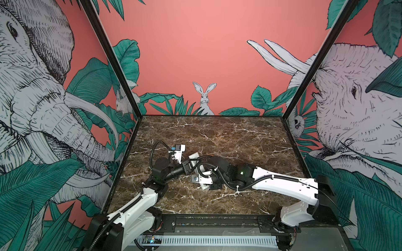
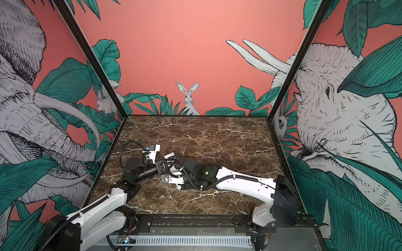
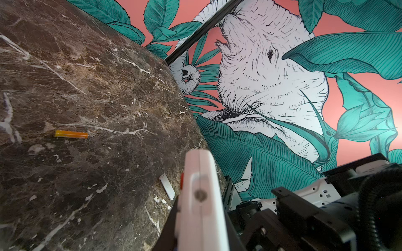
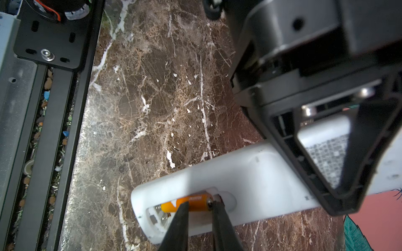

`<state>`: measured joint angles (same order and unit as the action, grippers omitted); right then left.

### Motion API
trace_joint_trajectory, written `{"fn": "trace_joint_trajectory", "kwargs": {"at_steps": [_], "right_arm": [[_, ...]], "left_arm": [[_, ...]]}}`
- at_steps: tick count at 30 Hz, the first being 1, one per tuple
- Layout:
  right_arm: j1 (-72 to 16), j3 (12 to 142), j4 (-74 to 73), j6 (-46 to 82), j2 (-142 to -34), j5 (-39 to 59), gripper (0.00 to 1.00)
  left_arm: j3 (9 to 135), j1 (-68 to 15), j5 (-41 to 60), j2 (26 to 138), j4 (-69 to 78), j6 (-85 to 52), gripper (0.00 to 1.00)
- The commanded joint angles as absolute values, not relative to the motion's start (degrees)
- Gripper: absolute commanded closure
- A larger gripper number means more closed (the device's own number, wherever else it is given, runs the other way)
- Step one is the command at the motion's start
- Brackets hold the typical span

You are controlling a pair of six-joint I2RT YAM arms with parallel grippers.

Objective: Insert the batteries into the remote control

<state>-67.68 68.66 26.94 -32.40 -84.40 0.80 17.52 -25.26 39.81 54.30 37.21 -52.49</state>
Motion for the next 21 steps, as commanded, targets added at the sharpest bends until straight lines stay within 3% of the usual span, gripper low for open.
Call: {"fn": "trace_joint_trajectory", "kwargs": {"at_steps": [1,21], "right_arm": [[-67.94,70.30,28.43,-33.22,-85.69,0.72,0.80],[-68.29,71.45,29.99,-33.92,-88.24,-0.93,0.86]], "left_arm": [[18.02,-25.04,40.41,53.65,41.04,-53.53,1.00],[17.67,-25.00,40.34,53.60,41.74,-54.14,1.00]]}}
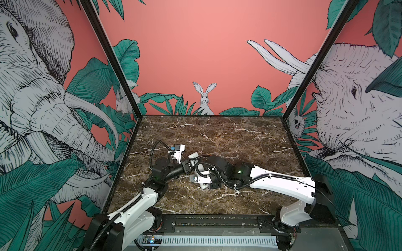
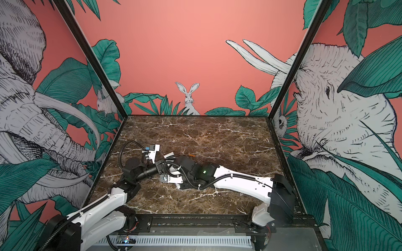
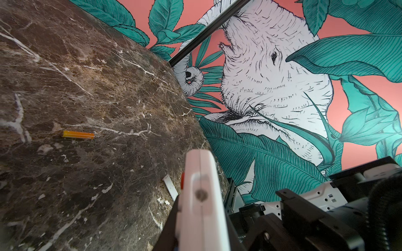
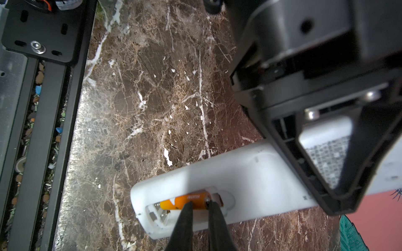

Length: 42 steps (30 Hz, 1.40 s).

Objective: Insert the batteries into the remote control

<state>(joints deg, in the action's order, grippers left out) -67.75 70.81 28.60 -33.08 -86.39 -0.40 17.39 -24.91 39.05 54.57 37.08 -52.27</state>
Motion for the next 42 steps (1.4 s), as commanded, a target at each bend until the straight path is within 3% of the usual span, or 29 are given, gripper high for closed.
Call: {"fn": "trace_joint_trajectory", "kwargs": {"at_steps": [1,28,34,42], "right_arm": [[-68.38,71.45,30.01,-34.00,-88.33,-1.27,0.87],[-69.35,71.53,30.33,-34.47,-89.15,-3.13,0.87],[-69.35,71.80,30.06,-33.09,-88.30,-3.48,0.81],[-69.22,72.16,30.01,-29.57,-85.56,-2.83,0.59]], "left_arm": [[17.66,-24.88,40.39,53.61,41.75,-54.14,1.00],[17.40,-24.61,40.33,53.66,41.89,-54.33,1.00],[17.41,-24.52,39.57,53.65,40.41,-53.10,1.00],[16.89,-23.55,37.57,52.48,35.82,-51.24,1.00]]}}
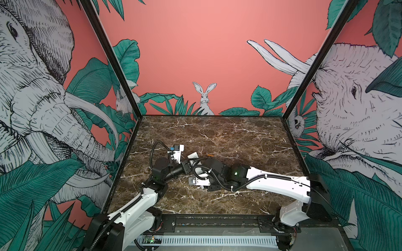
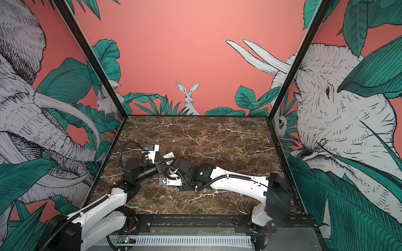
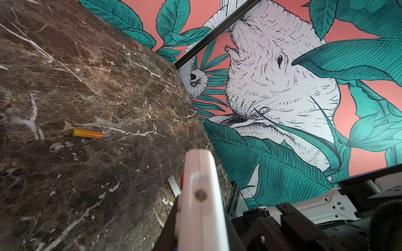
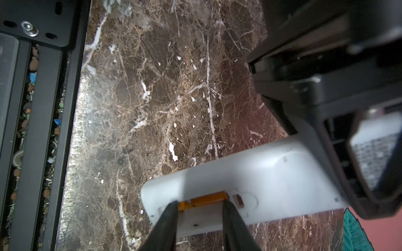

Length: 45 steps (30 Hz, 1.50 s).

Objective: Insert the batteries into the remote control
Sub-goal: 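Lift the right gripper off the remote and move it over the second orange battery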

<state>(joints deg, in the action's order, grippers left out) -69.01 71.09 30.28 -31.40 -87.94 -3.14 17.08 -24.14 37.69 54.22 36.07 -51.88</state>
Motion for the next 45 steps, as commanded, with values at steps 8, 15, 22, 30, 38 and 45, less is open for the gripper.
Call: {"fn": "trace_joint_trajectory", "kwargs": {"at_steps": [8,15,22,30,38,45], "right_arm": [[-68.36,71.42,29.38,-25.99,-81.68,-1.50,0.54],[-64.52,70.42,27.90,-21.23,-78.76,1.05,0.51],[-59.02,72.10,28.62,-15.51,-81.07,1.29,0.34],[-54.19,75.65,30.47,-11.89,-87.74,1.21,0.19],[-50.22,78.56,31.11,-9.23,-93.96,3.56,0.17],[-47.74,81.04,31.74,-8.03,-100.15,5.29,0.19]], "left_arm": [[15.83,-21.49,36.64,51.92,33.41,-50.54,1.00],[15.21,-20.20,36.34,50.71,31.44,-49.60,1.00],[15.13,-18.83,36.37,49.92,29.33,-48.47,1.00],[14.37,-16.73,37.17,50.17,29.78,-48.97,1.00],[13.84,-15.38,37.44,50.11,29.53,-49.04,1.00],[13.71,-15.12,37.62,51.94,31.40,-49.38,1.00]]}}
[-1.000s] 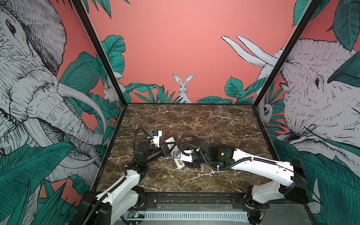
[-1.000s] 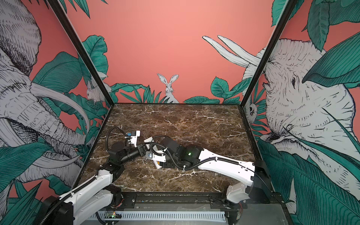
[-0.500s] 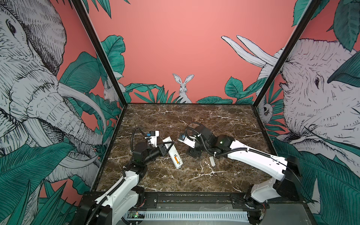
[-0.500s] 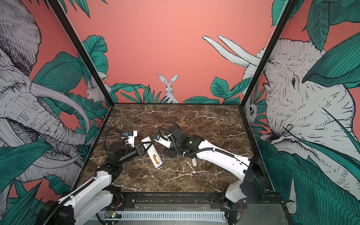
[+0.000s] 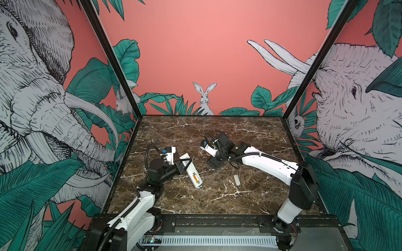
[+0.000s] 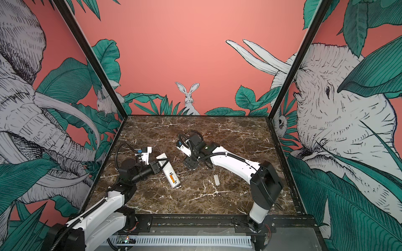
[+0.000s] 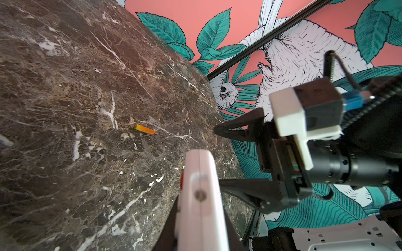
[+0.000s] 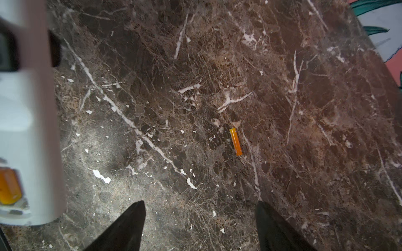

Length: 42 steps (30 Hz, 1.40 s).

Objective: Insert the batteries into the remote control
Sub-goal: 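Lift the right gripper off the remote and move it over the second orange battery, then lower the right gripper and grasp the second orange battery upright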

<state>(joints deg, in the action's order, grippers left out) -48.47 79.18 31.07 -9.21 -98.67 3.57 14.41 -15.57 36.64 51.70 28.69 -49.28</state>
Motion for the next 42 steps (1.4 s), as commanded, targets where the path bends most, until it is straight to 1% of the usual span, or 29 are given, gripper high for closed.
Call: {"fn": "trace_joint_trajectory", "kwargs": {"at_steps": [1,16,30,38,42], "right_arm": [[-47.36,81.49,31.79,-7.89,-101.03,5.67,0.19],[-42.37,89.88,33.51,-7.31,-113.57,9.49,0.21],[-39.90,95.65,33.74,-8.12,-121.47,11.30,0.26],[-39.64,97.99,35.20,-8.92,-124.31,10.92,0.32],[-39.46,98.50,35.80,-9.44,-124.97,10.60,0.37]], "left_arm": [[13.62,-15.12,37.65,52.28,31.78,-49.39,1.00],[13.63,-13.88,39.00,55.73,34.21,-49.04,1.00],[13.54,-13.62,39.88,60.12,38.77,-49.69,1.00],[13.30,-13.59,39.91,59.43,38.52,-49.58,1.00],[13.18,-13.58,39.90,59.25,38.54,-49.72,1.00]]}}
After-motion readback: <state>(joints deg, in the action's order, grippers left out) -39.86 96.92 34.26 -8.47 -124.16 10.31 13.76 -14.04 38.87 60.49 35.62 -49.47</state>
